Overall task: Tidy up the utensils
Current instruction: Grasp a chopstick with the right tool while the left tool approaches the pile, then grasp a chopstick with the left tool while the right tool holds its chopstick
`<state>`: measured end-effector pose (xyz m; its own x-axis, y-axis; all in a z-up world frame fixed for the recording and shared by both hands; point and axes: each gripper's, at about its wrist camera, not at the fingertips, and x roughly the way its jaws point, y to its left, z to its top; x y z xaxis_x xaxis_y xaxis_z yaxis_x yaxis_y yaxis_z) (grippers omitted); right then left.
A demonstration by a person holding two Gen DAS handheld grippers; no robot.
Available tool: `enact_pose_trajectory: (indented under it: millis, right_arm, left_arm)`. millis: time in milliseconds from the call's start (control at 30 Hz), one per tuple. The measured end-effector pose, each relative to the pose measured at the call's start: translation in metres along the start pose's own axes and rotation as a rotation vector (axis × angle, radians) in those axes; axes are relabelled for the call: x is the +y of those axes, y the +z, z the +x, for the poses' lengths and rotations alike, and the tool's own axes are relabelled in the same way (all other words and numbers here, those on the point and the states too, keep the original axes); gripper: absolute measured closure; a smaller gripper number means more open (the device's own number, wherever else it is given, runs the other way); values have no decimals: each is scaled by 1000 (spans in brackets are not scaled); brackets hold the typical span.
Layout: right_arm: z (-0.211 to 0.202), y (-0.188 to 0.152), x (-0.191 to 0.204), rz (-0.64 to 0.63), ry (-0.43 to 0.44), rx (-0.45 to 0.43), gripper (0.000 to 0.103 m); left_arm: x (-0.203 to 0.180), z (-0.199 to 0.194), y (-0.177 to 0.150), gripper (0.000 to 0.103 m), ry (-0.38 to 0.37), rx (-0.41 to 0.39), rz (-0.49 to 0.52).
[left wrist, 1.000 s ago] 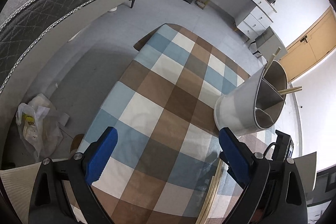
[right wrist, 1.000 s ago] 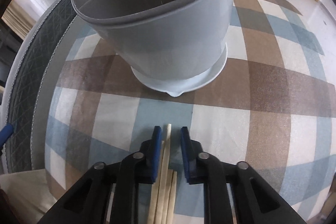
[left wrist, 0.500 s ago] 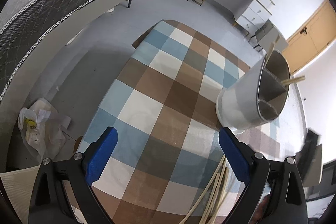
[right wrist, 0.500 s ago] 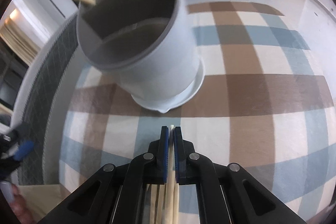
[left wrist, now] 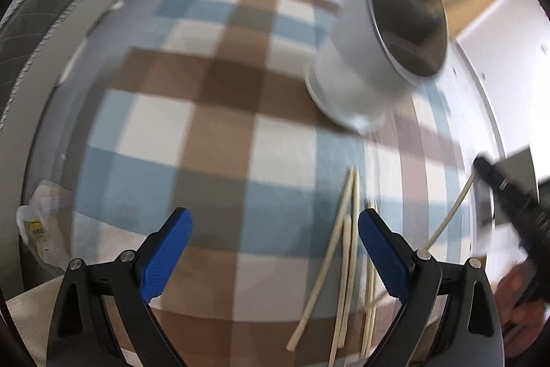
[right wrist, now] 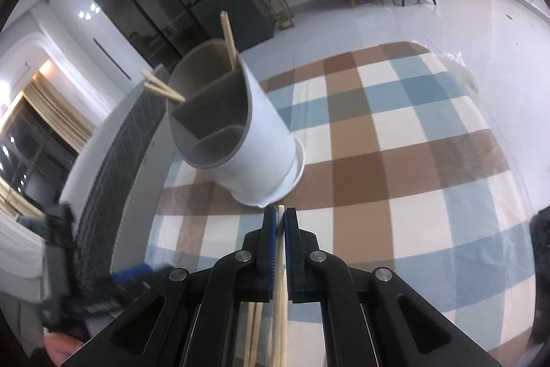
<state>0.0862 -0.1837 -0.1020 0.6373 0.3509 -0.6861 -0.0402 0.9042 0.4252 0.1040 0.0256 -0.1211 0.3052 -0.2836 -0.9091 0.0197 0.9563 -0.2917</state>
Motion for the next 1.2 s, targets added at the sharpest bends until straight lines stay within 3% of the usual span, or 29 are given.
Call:
enact_pose_trajectory:
  millis: [133, 367, 633, 967, 1200]
  right_arm:
    - [-9, -3, -18, 86, 29, -38, 99]
    - [-22, -4, -17, 7, 12, -76, 99]
    - [-31, -3, -21, 26, 4, -92, 99]
    - [-34, 1, -24, 48, 6, -102, 99]
    - [-34, 2, -18, 27, -3, -106, 99]
  left_arm:
    - [-14, 8, -12, 9, 28, 10, 75]
    - [-30, 27, -20, 9, 85, 32, 142]
    - [-43, 43, -5, 9, 136, 59, 127]
    - [-54, 60, 1, 9, 207, 76, 208]
    - [-59, 70, 9, 20, 239, 101, 263]
